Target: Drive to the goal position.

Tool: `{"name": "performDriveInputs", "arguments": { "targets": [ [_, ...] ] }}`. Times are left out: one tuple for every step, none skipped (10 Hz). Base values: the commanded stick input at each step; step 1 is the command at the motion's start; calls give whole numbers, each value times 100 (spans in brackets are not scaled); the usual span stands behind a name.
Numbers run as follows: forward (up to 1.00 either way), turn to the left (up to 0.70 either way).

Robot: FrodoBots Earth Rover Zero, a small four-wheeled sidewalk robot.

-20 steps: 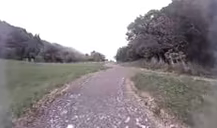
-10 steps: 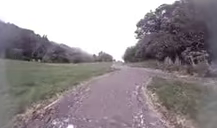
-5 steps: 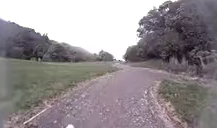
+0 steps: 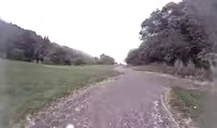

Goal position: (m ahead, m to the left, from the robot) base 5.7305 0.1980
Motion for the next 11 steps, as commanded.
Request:
{"name": "performDriveInputs", "arguments": {
  "targets": [
    [85, 0],
    [85, 0],
    [85, 0],
    [85, 0],
    [85, 0],
    [85, 0],
    [85, 0],
    [85, 0],
    [85, 0],
    [85, -6],
    [85, -27]
  ]
}}
